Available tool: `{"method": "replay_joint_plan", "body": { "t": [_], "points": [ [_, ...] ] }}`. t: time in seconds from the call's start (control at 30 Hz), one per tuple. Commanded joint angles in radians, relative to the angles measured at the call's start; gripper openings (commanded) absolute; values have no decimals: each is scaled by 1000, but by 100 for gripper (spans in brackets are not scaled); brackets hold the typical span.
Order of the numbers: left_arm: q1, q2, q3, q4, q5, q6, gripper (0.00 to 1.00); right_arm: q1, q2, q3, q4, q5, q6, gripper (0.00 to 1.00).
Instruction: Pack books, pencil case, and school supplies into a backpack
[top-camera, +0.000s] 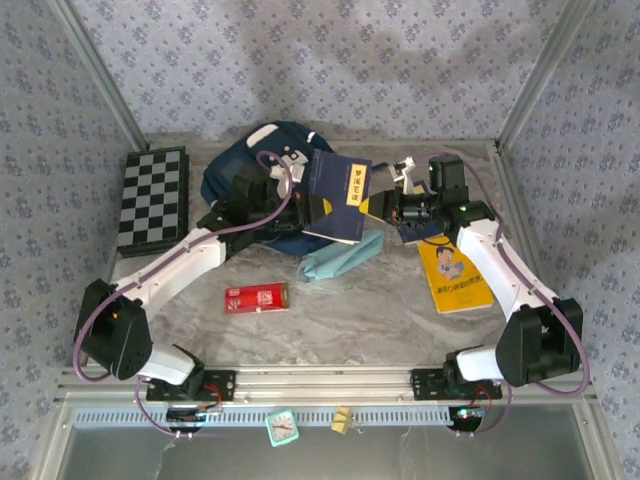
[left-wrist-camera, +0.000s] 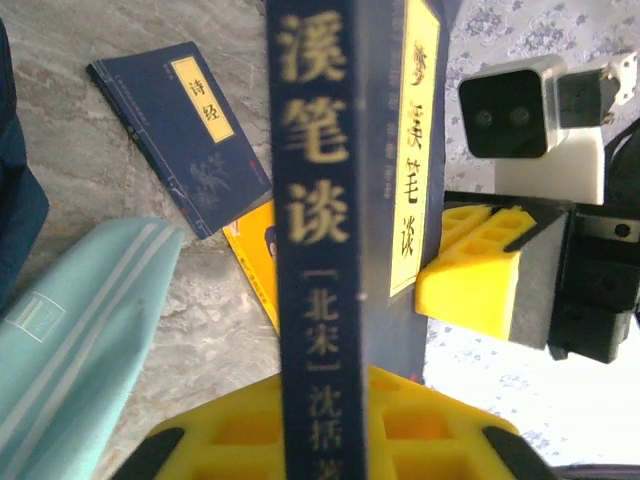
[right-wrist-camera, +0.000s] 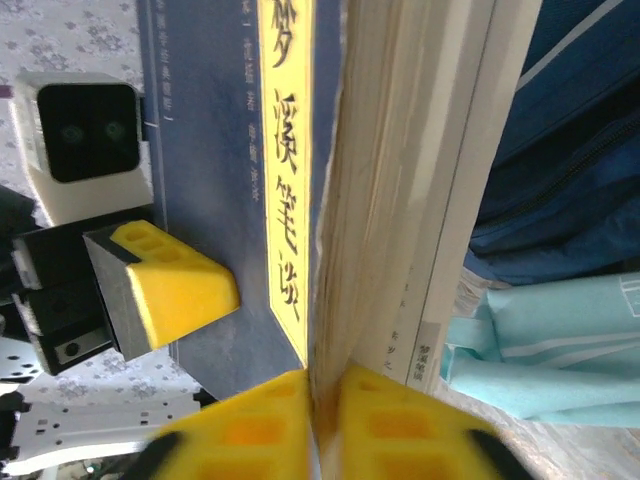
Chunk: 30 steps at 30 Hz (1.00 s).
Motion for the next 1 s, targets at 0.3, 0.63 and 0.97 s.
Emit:
{"method": "replay_joint_plan", "body": {
  "t": [0.3,0.63,0.97],
  "points": [
    [-18,-3,25,180,-59,-140,0,29,23,-90,123,4,90,100],
    [-37,11,49,159,-94,-137,0,91,44,-167,641,-68,448,85],
    [-26,7,39,122,-123,-114,0,74,7,-188,590,-42,411,50]
  ]
}}
